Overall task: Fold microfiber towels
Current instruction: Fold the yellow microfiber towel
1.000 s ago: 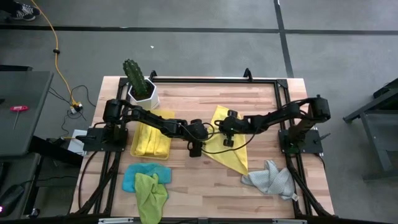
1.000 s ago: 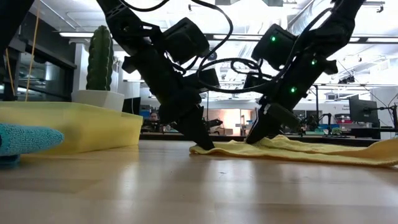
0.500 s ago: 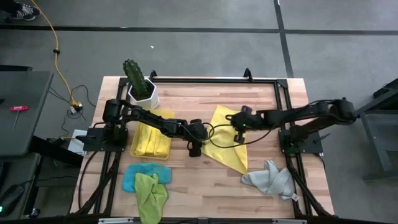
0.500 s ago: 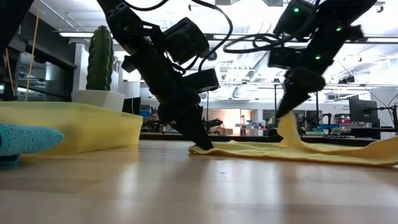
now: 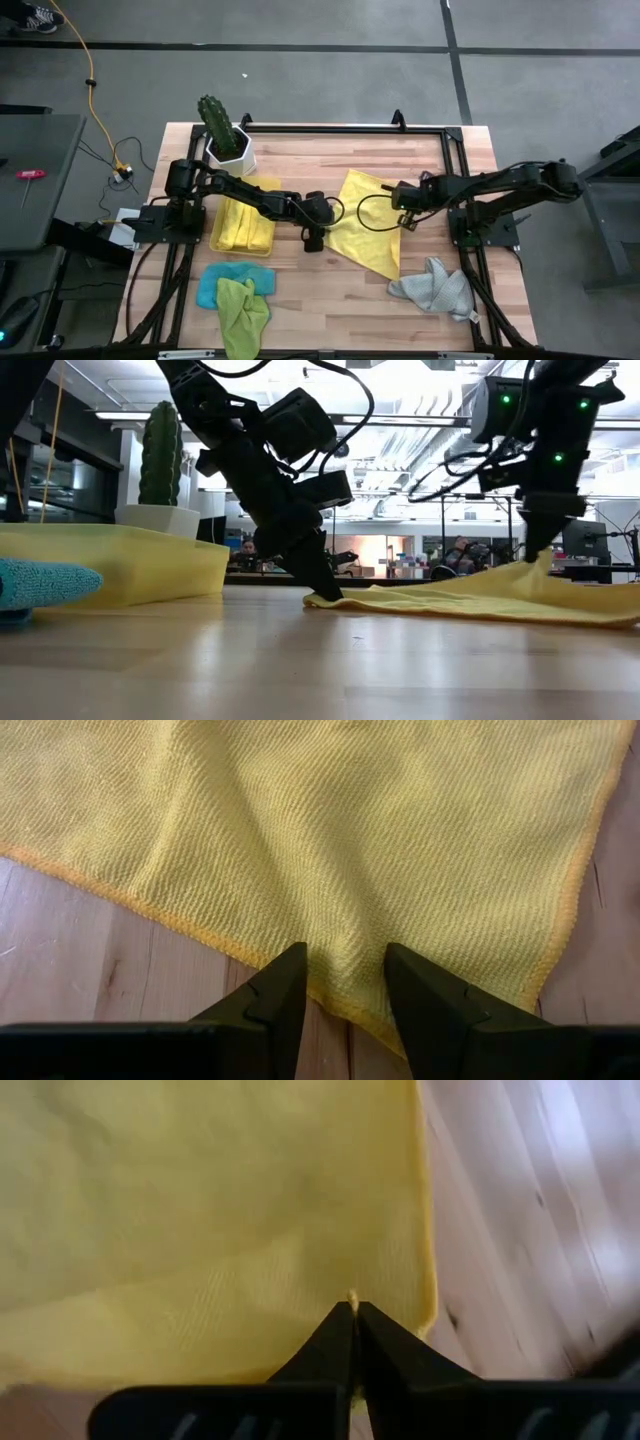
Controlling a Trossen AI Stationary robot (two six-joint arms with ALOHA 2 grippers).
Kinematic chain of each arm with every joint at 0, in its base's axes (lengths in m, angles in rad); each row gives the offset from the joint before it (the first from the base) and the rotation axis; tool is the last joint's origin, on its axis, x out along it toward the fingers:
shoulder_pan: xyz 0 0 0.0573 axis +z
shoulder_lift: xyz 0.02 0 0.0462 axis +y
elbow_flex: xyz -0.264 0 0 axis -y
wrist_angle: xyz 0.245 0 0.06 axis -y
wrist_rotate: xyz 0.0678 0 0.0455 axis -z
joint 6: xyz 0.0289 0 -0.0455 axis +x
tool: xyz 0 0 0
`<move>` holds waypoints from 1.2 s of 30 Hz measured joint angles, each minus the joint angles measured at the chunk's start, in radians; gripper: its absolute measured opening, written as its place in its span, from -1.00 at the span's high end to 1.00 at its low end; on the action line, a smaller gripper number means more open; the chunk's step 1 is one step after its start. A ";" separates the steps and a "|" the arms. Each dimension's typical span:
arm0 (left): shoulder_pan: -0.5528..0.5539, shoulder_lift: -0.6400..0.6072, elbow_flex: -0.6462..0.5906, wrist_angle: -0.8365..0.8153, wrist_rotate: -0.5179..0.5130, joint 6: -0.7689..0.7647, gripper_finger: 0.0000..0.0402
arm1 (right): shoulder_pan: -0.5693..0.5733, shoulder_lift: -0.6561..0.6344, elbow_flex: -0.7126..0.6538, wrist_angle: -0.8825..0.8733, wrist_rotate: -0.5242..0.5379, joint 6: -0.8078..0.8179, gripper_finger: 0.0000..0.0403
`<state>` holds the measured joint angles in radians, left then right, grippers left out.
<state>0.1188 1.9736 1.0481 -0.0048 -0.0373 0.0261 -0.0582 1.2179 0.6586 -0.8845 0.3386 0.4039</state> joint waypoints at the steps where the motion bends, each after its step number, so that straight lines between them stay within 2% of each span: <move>1: 0.000 0.000 0.000 0.000 0.000 0.000 0.37 | 0.000 0.000 0.000 -0.023 0.000 0.011 1.00; 4: 0.000 0.000 0.000 0.000 0.000 0.000 0.37 | 0.000 0.000 0.000 -0.077 0.000 0.032 1.00; 9: 0.000 0.000 0.000 0.001 0.000 0.000 0.37 | -0.001 0.000 0.000 -0.069 0.028 0.053 1.00; 14: 0.000 0.000 0.000 0.001 0.000 0.003 0.37 | -0.021 0.000 0.000 -0.101 0.012 0.142 0.98; 17: 0.000 0.000 0.000 0.001 0.000 0.003 0.37 | -0.034 0.000 0.000 -0.146 -0.020 0.190 0.84; 25: 0.000 0.001 0.000 0.002 0.000 0.003 0.37 | -0.040 -0.001 0.000 -0.302 -0.055 0.349 0.30; 30: 0.000 0.001 0.000 0.002 0.000 0.003 0.37 | -0.035 -0.008 0.000 -0.207 -0.044 0.356 0.17; 33: 0.000 0.001 0.003 0.000 -0.008 0.039 0.37 | -0.010 -0.008 -0.001 -0.029 -0.028 0.348 0.16; 36: -0.001 -0.003 0.025 -0.032 -0.044 0.085 0.37 | 0.028 -0.008 -0.016 0.161 -0.072 0.289 0.16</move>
<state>0.1178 1.9707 1.0735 -0.0365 -0.0817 0.1114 -0.0298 1.2098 0.6431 -0.7240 0.2664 0.6933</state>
